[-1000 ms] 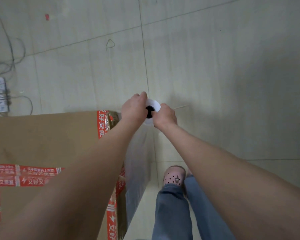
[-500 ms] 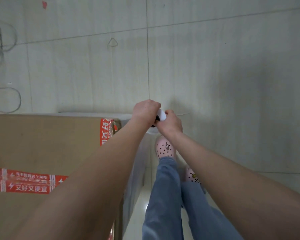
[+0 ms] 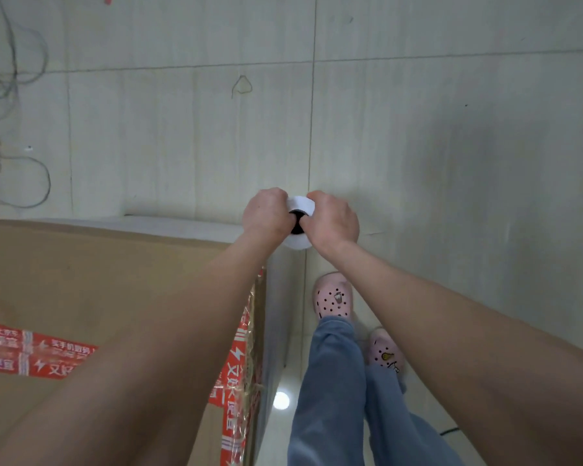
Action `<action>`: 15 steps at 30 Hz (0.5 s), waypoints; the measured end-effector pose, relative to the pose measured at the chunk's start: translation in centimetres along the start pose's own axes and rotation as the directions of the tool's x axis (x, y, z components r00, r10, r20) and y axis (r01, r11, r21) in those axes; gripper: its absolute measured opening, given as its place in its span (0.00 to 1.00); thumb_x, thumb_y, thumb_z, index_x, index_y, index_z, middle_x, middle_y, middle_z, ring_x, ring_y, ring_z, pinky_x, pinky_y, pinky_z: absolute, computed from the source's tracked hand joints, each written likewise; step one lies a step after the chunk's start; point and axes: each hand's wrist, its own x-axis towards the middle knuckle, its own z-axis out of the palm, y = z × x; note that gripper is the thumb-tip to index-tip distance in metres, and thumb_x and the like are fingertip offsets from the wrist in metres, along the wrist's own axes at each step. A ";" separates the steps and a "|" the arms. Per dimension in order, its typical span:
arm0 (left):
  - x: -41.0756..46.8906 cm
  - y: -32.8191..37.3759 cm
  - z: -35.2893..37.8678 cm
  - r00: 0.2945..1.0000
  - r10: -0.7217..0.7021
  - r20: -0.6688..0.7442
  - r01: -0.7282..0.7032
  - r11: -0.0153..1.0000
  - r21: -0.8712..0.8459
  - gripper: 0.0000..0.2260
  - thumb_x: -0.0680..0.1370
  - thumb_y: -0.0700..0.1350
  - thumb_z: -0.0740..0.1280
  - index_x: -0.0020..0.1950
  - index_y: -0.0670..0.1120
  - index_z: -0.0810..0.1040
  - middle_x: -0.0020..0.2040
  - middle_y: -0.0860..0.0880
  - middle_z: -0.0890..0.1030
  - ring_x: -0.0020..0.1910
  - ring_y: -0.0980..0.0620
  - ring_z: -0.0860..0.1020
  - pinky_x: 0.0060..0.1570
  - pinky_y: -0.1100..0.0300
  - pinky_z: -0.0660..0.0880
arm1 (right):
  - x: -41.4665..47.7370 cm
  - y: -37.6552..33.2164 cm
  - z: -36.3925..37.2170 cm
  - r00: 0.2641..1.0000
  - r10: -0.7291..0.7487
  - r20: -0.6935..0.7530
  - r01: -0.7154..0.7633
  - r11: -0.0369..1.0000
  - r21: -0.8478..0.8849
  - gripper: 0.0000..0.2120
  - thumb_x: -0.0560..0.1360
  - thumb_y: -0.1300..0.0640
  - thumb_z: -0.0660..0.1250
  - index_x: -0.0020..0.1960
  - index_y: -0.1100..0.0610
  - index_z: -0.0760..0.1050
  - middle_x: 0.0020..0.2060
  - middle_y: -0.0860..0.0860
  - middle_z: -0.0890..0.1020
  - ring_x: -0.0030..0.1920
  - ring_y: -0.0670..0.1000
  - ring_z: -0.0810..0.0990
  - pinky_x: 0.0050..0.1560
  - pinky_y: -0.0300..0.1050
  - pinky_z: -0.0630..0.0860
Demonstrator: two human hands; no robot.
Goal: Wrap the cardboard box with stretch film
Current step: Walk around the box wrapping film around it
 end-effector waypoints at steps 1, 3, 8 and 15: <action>0.3 -0.7 -0.4 0.999 -0.039 -0.010 0.038 0.999 -0.025 0.04 0.73 0.42 0.65 0.45 0.42 0.76 0.41 0.45 0.76 0.40 0.44 0.72 0.38 0.58 0.68 | 0.3 -0.8 0.1 1.000 -0.014 -0.008 0.014 1.000 0.008 0.14 0.73 0.61 0.63 0.57 0.51 0.76 0.49 0.53 0.81 0.50 0.59 0.79 0.41 0.43 0.70; 0.8 -2.2 -1.1 0.994 -0.106 -0.023 0.104 0.992 -0.068 0.04 0.73 0.43 0.66 0.42 0.42 0.75 0.43 0.43 0.78 0.40 0.43 0.73 0.38 0.57 0.68 | 0.6 -2.0 0.4 0.999 -0.032 -0.033 0.033 0.998 0.048 0.14 0.75 0.58 0.65 0.60 0.50 0.75 0.53 0.52 0.81 0.53 0.57 0.79 0.44 0.43 0.71; 1.3 -5.0 -1.0 0.972 -0.233 -0.011 0.223 0.944 -0.244 0.13 0.74 0.48 0.67 0.45 0.37 0.77 0.46 0.39 0.81 0.44 0.40 0.79 0.37 0.56 0.69 | 0.9 -3.2 1.7 0.985 0.097 0.144 -0.125 0.970 0.206 0.28 0.72 0.45 0.69 0.67 0.54 0.67 0.59 0.53 0.78 0.59 0.57 0.76 0.47 0.44 0.68; 1.9 -4.6 -1.6 0.997 -0.077 0.005 0.077 0.990 -0.116 0.14 0.75 0.46 0.65 0.58 0.40 0.72 0.52 0.42 0.79 0.50 0.42 0.77 0.40 0.55 0.70 | 1.8 -4.5 2.2 0.972 0.139 0.189 -0.179 0.961 0.210 0.16 0.77 0.53 0.62 0.63 0.57 0.70 0.58 0.56 0.77 0.56 0.59 0.76 0.45 0.44 0.68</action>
